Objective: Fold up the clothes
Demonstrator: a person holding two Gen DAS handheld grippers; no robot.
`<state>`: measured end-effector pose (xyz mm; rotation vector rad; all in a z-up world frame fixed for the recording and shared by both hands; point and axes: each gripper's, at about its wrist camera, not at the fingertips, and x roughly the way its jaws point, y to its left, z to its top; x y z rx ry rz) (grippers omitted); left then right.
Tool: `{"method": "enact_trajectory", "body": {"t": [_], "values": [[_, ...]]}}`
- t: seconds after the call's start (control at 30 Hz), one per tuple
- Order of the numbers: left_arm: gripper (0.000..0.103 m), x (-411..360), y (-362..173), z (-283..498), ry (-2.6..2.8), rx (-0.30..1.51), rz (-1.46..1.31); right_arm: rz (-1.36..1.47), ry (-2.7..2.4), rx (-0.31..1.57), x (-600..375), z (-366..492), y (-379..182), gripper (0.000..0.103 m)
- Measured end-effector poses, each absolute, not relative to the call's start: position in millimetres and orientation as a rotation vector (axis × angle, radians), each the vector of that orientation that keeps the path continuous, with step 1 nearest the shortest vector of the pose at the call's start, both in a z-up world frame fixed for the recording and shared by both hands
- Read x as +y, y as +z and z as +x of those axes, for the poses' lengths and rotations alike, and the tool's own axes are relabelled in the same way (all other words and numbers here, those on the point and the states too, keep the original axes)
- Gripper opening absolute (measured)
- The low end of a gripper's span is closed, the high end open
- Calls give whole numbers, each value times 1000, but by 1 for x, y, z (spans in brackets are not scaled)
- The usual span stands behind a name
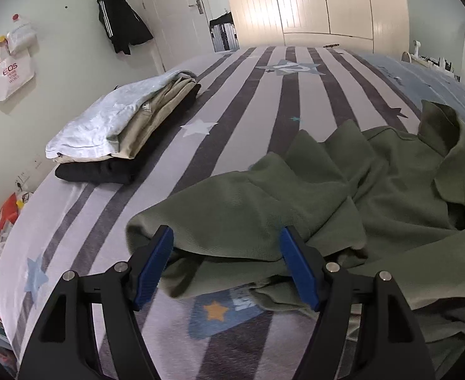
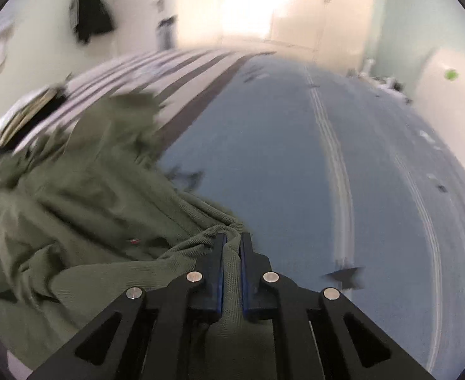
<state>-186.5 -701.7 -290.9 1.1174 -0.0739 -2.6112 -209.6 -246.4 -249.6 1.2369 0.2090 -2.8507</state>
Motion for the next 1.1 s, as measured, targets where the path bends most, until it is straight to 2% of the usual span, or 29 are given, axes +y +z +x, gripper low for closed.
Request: {"method": "enact_trajectory", "body": {"t": [0.27,0.47,0.53,0.6,0.77,0.87,1.0,1.07,1.1], "values": [[68,-666,-269,-195,-2722,-114,1070,1198,-3095,222,-115,-204,-208,3],[68,-640,-264,-209,-2748,-224,1111,1324,-3008,311,-91,-194,-226,4],[68,-634,-271,-215,-2724,-253,1167,1373,-2941,257,-91,-189,-235,5],[68,-632,-278,-218,-2696,-293,1197,1389,-2901,167,-88,-180,-244,9],[68,-633,-279,-207,-2717,-296,1175,1349,-2968,54,-65,-159,-248,34],[68,-628,-269,-200,-2775,-281,1141,1321,-3042,-31,-46,-156,-239,36],[67,-617,-251,-198,-2852,-258,1082,1284,-3042,16,-57,-176,-222,36],[67,-616,-248,-209,-2860,-186,1105,1271,-3003,11,-74,-193,-217,43],[67,-615,-249,-215,-2857,-157,1114,1259,-2985,8,-84,-201,-216,43]]}}
